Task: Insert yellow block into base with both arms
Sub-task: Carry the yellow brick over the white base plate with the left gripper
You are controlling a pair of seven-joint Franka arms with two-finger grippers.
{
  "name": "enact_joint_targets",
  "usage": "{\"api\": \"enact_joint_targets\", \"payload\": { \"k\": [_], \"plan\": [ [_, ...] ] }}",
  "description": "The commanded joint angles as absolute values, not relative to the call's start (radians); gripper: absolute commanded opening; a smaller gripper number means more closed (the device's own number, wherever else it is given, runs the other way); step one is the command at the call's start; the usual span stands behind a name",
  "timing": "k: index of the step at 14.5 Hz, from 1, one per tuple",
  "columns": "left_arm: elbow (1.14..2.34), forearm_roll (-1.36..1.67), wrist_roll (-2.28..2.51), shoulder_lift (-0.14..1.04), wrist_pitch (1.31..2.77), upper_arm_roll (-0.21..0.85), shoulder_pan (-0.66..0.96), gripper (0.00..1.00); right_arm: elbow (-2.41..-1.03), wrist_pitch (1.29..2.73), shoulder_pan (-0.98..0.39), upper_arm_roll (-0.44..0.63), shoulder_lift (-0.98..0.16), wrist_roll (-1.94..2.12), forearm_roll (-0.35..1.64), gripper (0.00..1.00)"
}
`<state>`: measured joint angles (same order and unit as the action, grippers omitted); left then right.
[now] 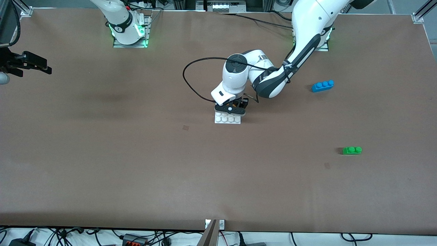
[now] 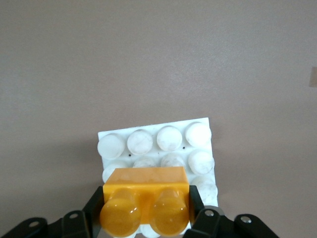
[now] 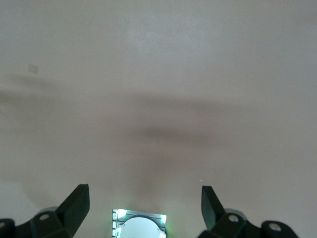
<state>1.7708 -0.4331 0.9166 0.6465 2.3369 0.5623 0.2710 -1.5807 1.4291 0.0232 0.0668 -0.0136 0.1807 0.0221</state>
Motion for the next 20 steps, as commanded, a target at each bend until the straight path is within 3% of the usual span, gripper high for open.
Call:
{"api": "enact_joint_targets", "payload": {
  "k": [1,20],
  "plan": [
    [1.749,-0.459,0.994,0.660,2.342,0.551,0.284,0.46,-1.578,1.419,0.029,0.074,-0.011,0.172,0.020,1.00],
    [1.772,-0.457,1.055,0.692,2.342,0.549,0.299,0.47,-1.578,1.419,0.021,0.064,-0.011,0.173,0.020,1.00]
  ]
}}
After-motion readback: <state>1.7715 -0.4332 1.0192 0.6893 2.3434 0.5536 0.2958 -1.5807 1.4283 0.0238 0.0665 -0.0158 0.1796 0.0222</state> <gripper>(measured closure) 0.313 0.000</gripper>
